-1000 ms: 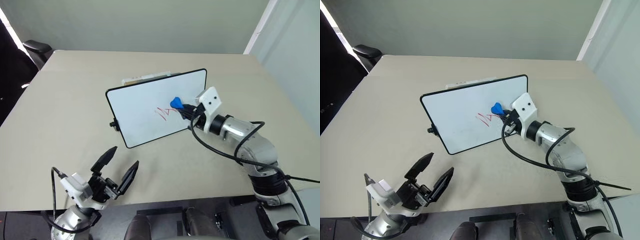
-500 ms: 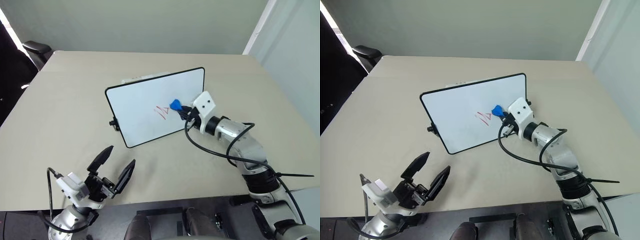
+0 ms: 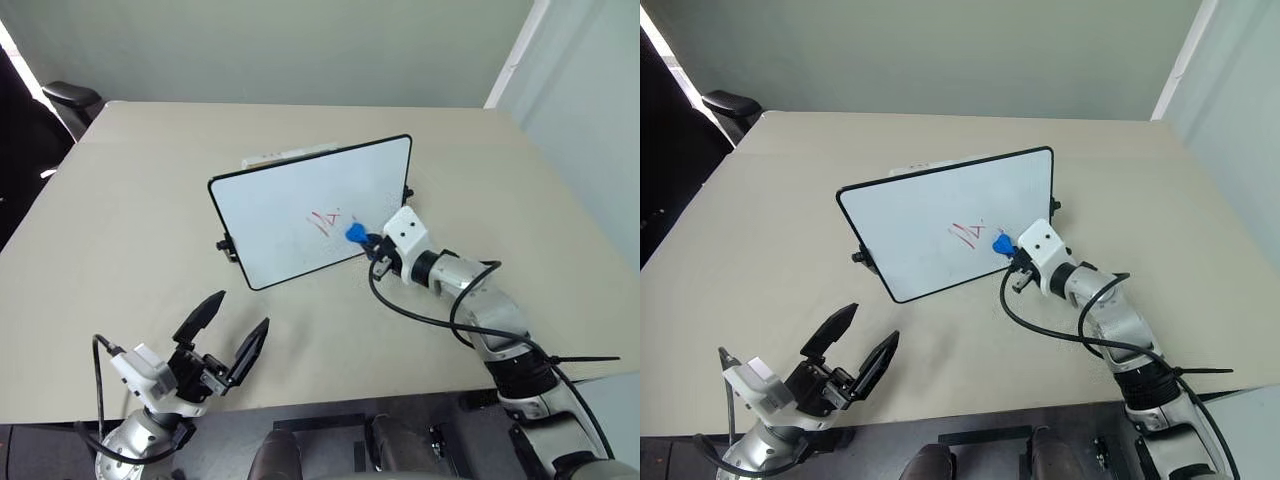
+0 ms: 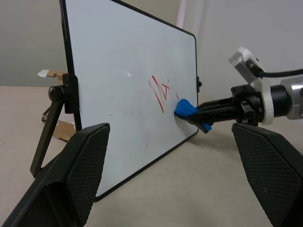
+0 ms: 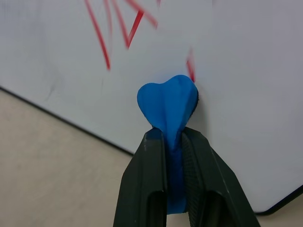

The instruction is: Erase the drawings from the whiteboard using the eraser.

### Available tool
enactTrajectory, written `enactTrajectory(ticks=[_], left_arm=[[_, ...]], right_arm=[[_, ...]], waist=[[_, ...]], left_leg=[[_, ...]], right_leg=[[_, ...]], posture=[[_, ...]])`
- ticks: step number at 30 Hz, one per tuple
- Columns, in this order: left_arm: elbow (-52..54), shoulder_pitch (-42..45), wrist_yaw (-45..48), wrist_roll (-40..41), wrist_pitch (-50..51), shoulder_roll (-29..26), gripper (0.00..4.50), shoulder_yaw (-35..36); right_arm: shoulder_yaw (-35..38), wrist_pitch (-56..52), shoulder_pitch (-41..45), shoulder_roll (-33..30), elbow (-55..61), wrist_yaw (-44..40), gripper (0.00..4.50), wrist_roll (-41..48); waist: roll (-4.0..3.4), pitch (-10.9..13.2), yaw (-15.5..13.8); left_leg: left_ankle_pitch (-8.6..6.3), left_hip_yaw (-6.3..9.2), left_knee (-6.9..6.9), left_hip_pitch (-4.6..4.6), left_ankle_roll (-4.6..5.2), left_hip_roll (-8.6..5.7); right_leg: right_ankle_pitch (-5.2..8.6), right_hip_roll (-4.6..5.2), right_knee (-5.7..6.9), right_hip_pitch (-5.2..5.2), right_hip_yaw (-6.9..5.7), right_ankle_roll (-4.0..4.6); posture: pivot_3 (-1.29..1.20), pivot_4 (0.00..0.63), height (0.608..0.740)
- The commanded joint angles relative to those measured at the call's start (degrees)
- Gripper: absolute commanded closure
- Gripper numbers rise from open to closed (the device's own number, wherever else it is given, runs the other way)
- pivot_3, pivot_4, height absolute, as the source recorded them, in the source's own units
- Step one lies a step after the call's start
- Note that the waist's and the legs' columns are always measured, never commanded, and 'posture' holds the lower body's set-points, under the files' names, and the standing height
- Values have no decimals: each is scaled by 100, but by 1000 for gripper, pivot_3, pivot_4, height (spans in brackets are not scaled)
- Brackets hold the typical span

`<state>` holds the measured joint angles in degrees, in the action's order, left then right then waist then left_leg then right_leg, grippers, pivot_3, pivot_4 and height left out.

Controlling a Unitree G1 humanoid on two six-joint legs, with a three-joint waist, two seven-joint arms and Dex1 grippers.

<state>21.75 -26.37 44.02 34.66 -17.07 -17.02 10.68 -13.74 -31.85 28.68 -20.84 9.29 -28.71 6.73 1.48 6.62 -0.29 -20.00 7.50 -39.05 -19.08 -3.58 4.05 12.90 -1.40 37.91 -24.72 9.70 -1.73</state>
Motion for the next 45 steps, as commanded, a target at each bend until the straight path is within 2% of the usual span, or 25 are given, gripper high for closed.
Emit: enactTrajectory(ticks=[1, 7, 20, 31, 45], left_arm=[[43, -15, 51, 73, -14, -15, 0, 87], [82, -41, 66, 83, -14, -5, 0, 98], [162, -142, 85, 81, -37, 7, 0, 73], [143, -122, 73, 76, -30, 10, 0, 77], [197, -116, 88, 73, -18, 18, 0, 15]], right_arm=[[411, -10, 413, 41, 320, 66, 4265, 109], [556, -92, 583, 80, 399, 118, 4265, 80], [-7, -165, -259, -57, 312, -112, 4265, -155], [451, -264, 321, 48, 358, -42, 4265, -22], [169, -558, 544, 36, 1125, -422, 4265, 224]], waist=[[-1, 0, 6], [0, 0, 17], [-1, 0, 14], [-1, 0, 14], [-1, 0, 13]], left_leg=[[0, 0, 0, 0, 0, 0], [1, 0, 0, 2, -1, 0], [1, 0, 0, 0, -3, 0], [2, 0, 2, -1, -3, 0], [1, -1, 4, -7, -3, 0]], right_leg=[[0, 0, 0, 0, 0, 0], [0, -1, 1, 0, 0, 1], [0, 1, -1, 0, 0, 0], [0, 0, -1, -2, 0, 0], [1, -2, -3, -5, 0, 1]], posture=[[0, 150, 740], [0, 150, 740], [0, 150, 740], [0, 150, 740], [0, 150, 740]])
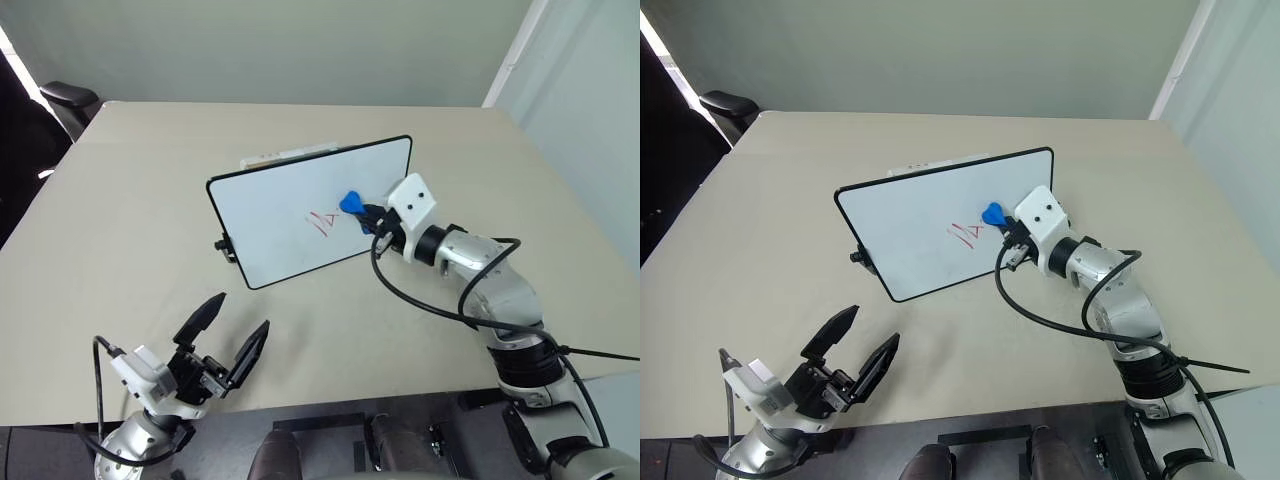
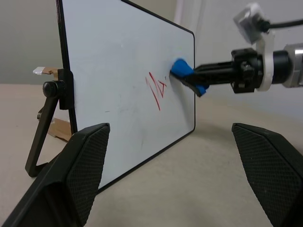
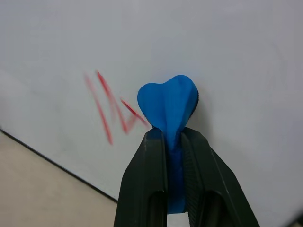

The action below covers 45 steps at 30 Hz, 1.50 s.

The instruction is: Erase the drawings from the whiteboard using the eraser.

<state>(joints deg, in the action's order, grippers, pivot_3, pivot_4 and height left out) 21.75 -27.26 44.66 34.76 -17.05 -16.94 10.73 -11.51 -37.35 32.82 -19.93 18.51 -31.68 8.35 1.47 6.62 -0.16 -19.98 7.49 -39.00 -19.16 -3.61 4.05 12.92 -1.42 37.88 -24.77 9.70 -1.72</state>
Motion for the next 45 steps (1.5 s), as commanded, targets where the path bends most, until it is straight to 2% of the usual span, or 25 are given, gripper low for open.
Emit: enactTrajectory(ticks=[1, 6, 10, 21, 32, 45], left_arm=[[211, -34, 20, 55, -22, 15, 0, -4], [253, -44, 7, 34, -23, 27, 0, -43], [274, -37, -2, 26, -18, 33, 0, -64], [298, -26, -38, 52, 12, 30, 0, -34], [270, -10, -15, 140, 61, 6, 0, 74], [309, -31, 9, 171, 59, -7, 0, 49]], right_arm=[[-78, 31, 156, -89, 123, -138, 4265, 14], [-198, -20, 161, -166, -139, -336, 4265, 69], [-298, 131, 176, -15, -671, -140, 4265, -132], [113, 410, 650, 297, -1291, 326, 4265, -257], [307, 336, 792, 364, -1028, 364, 4265, -108], [-242, 171, 681, 370, -970, -64, 4265, -155]], waist=[[0, 0, 0], [0, 0, -13], [0, 0, -11], [-3, 2, 22], [-9, 6, 67], [-10, 7, 107]], left_leg=[[0, -1, 0, 0, 0, 0], [1, 0, -2, -1, -1, 0], [1, 2, 1, 1, -2, 0], [19, 2, -2, 7, -9, 0], [25, 1, -2, 6, -6, 0], [28, 1, 5, -11, -11, 0]], right_leg=[[0, 0, 0, 0, 0, 0], [0, 2, 0, 0, 0, 0], [0, 2, 1, -3, 0, 0], [-22, 1, 6, -2, 1, 23], [-48, -9, 6, -7, 1, 68], [-44, -9, 4, -30, 1, 62]], posture=[[0, 150, 740], [0, 150, 740], [0, 150, 740], [0, 150, 740], [0, 150, 740], [0, 150, 740]])
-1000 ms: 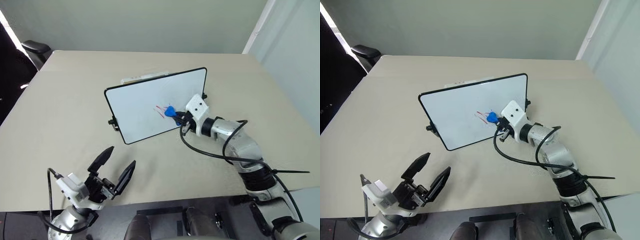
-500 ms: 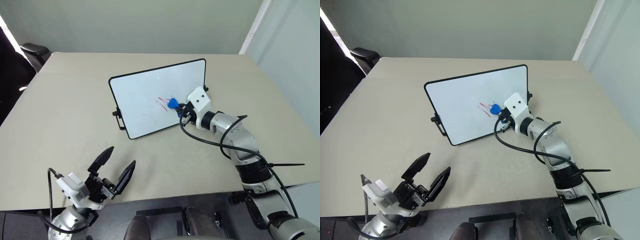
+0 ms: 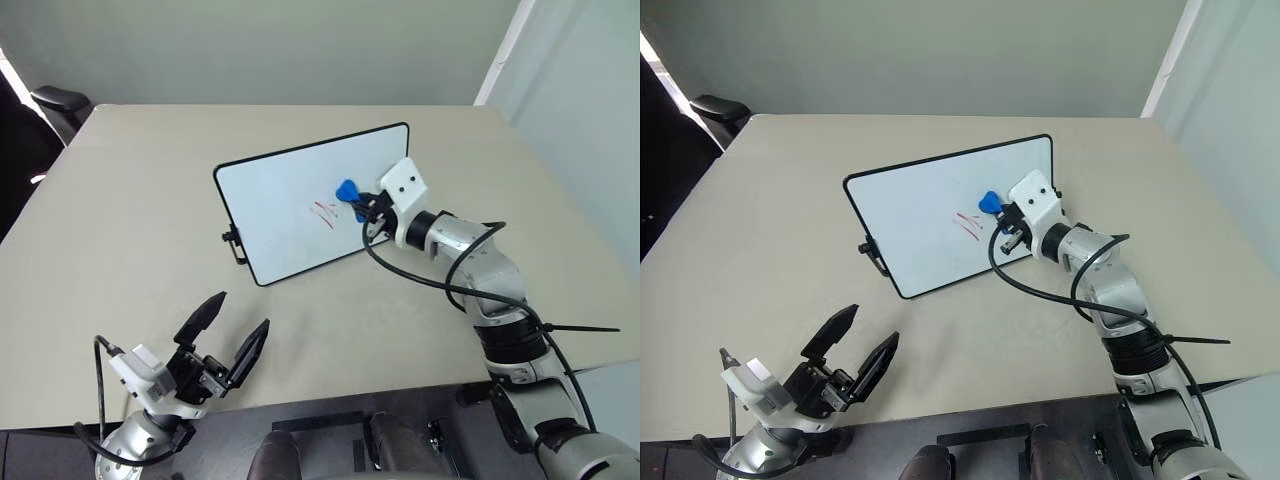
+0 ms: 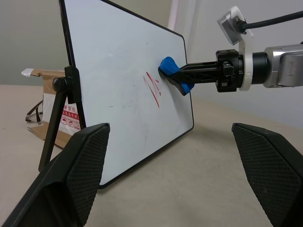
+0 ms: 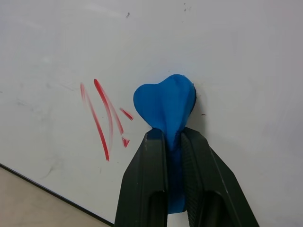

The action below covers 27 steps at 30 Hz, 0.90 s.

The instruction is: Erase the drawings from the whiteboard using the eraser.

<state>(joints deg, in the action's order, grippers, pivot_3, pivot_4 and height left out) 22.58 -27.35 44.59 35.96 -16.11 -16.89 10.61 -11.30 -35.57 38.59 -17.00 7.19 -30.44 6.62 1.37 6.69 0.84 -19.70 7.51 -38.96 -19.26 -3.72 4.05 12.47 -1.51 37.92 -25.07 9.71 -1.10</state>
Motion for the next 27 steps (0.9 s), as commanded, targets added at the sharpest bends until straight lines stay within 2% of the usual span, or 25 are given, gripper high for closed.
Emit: enactTrajectory(ticks=[1, 14, 27], left_arm=[[238, -27, 13, 45, -35, -7, 0, 50], [261, -60, 2, 57, -38, 2, 0, 67], [211, -54, 39, 89, -30, -23, 0, 105]], right_arm=[[-373, -36, 104, 76, 141, -259, 4265, 10], [-859, -124, 348, 363, -335, -410, 4265, -138], [-159, -265, 167, 43, -159, -161, 4265, -103]], waist=[[0, 0, 13], [0, 0, 35], [0, 0, 16]], left_leg=[[0, 0, 0, 0, 0, 0], [1, 2, 3, 5, 1, 0], [9, 2, 0, 0, -8, 0]], right_leg=[[0, 0, 0, 0, 0, 0], [0, 0, 2, -1, 1, 0], [-4, 0, 3, 1, 1, 7]], posture=[[0, 150, 740], [0, 150, 740], [0, 150, 740]])
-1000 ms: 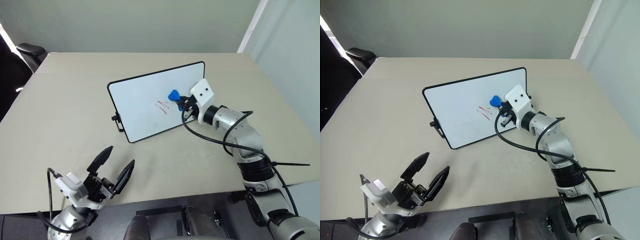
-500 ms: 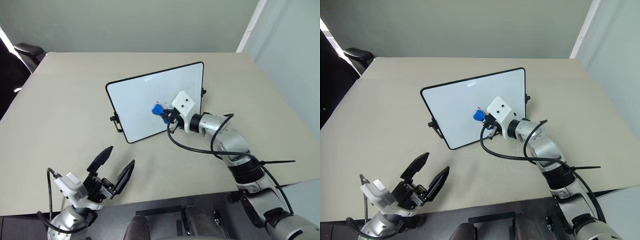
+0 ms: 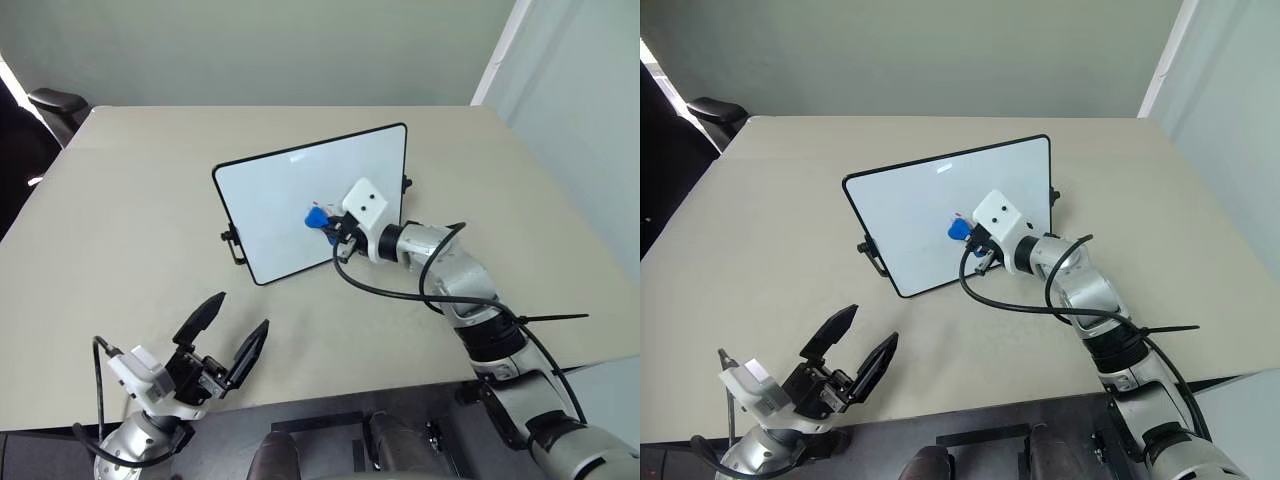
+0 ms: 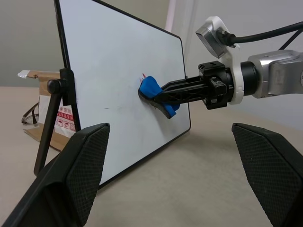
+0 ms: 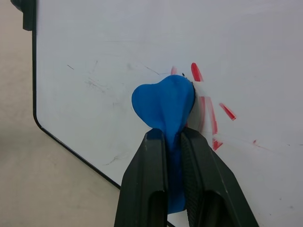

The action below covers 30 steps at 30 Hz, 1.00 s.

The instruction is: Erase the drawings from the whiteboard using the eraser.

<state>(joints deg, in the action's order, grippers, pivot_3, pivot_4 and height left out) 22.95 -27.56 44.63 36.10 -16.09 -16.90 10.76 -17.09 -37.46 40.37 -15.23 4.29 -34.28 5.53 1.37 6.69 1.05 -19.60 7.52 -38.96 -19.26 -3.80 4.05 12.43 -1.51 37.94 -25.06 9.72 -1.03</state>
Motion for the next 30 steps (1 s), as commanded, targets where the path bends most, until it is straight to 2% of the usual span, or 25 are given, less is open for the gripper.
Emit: enactTrajectory(ticks=[1, 17, 30], left_arm=[[183, -42, 45, 74, -32, -22, 0, 82], [360, -181, 68, -8, -62, 27, 0, -72], [409, -203, 49, -60, -81, 34, 0, -169]], right_arm=[[473, -96, -30, -150, 151, 242, 4265, 7], [863, -209, -208, -446, 418, 339, 4265, 65], [-11, -57, 95, -98, 470, -43, 4265, -7]], waist=[[0, 0, -19], [-1, 0, -90], [0, 0, -24]], left_leg=[[1, 0, -1, -1, -3, 0], [8, -4, -6, -18, -15, 0], [8, -1, -1, -42, -15, 0]], right_leg=[[0, 0, 0, 0, 0, 0], [-4, 2, -3, -2, 0, 8], [-3, 0, -3, -37, 0, 5]], posture=[[0, 150, 740], [0, 150, 740], [0, 150, 740]])
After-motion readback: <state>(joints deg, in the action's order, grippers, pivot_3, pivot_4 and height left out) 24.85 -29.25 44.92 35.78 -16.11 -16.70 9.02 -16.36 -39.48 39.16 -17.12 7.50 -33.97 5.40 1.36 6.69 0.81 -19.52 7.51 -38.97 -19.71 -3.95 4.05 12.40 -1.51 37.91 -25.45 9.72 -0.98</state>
